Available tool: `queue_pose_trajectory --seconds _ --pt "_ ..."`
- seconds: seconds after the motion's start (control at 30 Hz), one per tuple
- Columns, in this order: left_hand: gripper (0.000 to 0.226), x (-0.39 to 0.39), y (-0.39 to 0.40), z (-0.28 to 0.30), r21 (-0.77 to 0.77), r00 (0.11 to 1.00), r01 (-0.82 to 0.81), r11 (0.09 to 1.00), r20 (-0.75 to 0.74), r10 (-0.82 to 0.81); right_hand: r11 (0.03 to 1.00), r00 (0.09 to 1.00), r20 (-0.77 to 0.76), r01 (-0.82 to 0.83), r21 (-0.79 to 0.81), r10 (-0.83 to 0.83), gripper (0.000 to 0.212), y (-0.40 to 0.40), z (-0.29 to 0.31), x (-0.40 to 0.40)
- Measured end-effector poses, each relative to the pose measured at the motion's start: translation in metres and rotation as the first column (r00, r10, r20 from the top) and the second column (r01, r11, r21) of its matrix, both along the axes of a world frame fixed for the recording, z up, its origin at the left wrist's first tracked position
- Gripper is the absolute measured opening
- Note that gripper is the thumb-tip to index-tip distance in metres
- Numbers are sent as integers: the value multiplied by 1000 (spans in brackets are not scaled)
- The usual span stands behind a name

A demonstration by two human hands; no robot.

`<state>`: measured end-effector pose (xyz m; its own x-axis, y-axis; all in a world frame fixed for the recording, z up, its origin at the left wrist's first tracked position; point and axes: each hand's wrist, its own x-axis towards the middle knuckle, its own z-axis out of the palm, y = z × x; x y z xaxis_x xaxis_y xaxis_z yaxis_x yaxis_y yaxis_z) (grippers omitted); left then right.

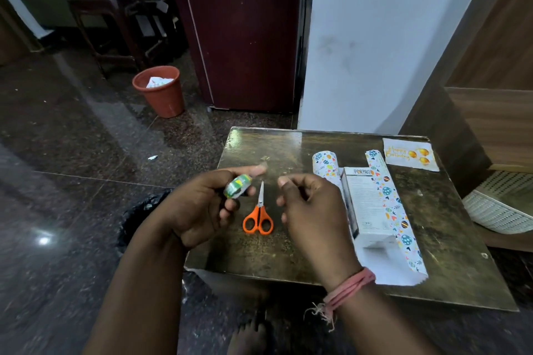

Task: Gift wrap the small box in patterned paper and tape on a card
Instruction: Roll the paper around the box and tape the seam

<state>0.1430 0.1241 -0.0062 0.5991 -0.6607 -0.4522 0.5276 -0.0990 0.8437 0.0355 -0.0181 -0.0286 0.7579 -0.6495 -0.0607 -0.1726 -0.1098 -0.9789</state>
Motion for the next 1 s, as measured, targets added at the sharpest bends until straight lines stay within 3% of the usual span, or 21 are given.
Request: queue_pose_trajectory --seconds 0.07,0.17,0.43,0.6,0.67,0.73,0.77,0.83,0.87,0.93,1.0 --pt "44 5 3 -5 -13 994 -87 996 -60 86 953 991 -133 -64 -296 25 23 13 -6 0" --pt "42 10 6 -13 -56 970 -175 983 -180 162 833 924 -376 -257 -490 64 28 36 -4 -2" --pt "37 13 5 -17 -145 934 -214 966 -320 158 747 827 -562 -379 -547 7 15 54 16 -4" --pt "43 17 7 -15 -206 914 -234 950 -379 143 787 829 -560 -351 -508 8 29 39 23 -7" --pt "44 19 7 -15 -223 905 -251 942 -398 147 874 857 -508 -309 -375 85 42 19 24 -6" --pt "41 20 6 -15 -242 894 -267 933 -422 147 956 885 -388 -293 -32 258 36 2 26 -6" --pt "40 21 5 -15 -252 888 -276 928 -437 145 942 905 -280 -275 192 321 25 -4 28 -6" --pt "41 21 2 -16 -268 874 -288 919 -466 138 759 933 -56 -253 600 355 17 -11 33 -9" --pt "42 21 1 -16 -272 870 -289 918 -475 133 665 934 13 -265 698 358 19 -14 34 -10" --pt "43 20 -3 -16 -273 868 -269 924 -483 111 583 915 66 -308 752 398 20 -18 35 -14" --pt "44 18 -7 -16 -269 867 -247 931 -490 88 570 891 64 -342 748 450 18 -21 33 -17"
